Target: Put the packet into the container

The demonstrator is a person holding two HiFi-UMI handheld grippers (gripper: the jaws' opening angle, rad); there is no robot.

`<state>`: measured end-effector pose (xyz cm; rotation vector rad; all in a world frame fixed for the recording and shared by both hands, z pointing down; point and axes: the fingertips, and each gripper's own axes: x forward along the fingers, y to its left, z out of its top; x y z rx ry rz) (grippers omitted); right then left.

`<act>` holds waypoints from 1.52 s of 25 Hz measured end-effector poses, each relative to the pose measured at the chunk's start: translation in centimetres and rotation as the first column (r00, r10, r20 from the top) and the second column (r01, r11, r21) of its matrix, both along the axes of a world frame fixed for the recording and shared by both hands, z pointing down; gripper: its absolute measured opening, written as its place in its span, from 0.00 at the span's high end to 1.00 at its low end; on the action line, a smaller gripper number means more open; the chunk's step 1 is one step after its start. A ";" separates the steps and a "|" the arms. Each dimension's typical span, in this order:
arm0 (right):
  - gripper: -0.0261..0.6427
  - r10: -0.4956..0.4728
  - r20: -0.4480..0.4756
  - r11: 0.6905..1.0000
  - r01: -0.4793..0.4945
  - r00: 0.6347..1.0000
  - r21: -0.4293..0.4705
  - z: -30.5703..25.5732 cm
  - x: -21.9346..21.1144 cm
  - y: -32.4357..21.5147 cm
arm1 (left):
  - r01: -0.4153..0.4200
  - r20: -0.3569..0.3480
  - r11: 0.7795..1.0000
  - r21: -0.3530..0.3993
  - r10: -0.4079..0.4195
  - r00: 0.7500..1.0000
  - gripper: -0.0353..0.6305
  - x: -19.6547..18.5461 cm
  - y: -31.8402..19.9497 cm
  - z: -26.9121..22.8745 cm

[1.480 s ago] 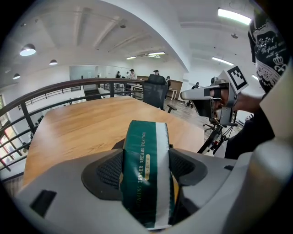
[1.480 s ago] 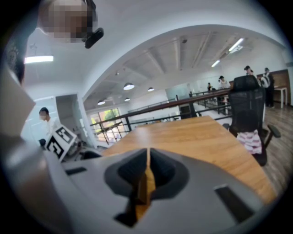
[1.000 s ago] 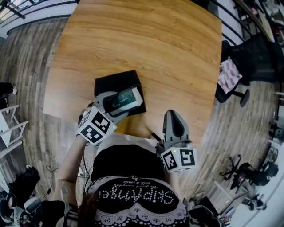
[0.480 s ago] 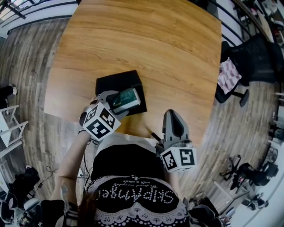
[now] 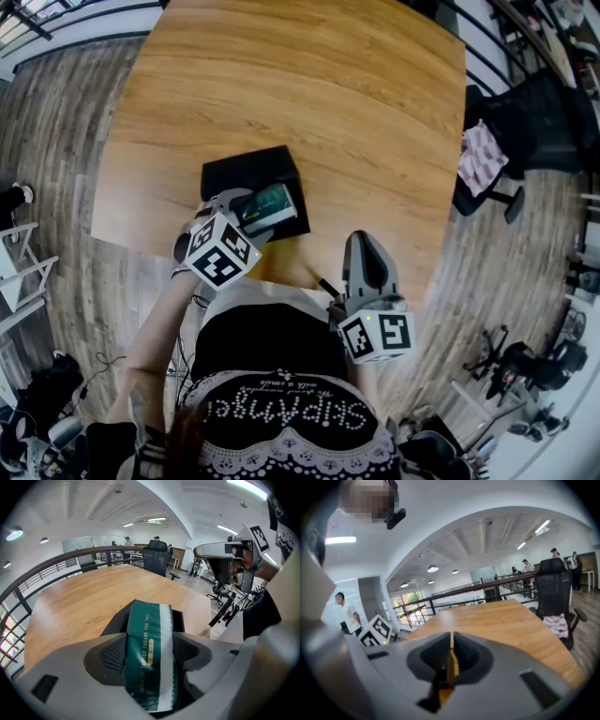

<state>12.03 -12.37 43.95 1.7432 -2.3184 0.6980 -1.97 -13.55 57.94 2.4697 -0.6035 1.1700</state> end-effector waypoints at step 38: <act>0.90 0.004 0.014 1.000 -0.004 1.000 0.010 -0.3 0.1 0.6 | -0.030 0.080 0.999 0.017 0.028 0.996 0.44 1.9 -0.1 2.3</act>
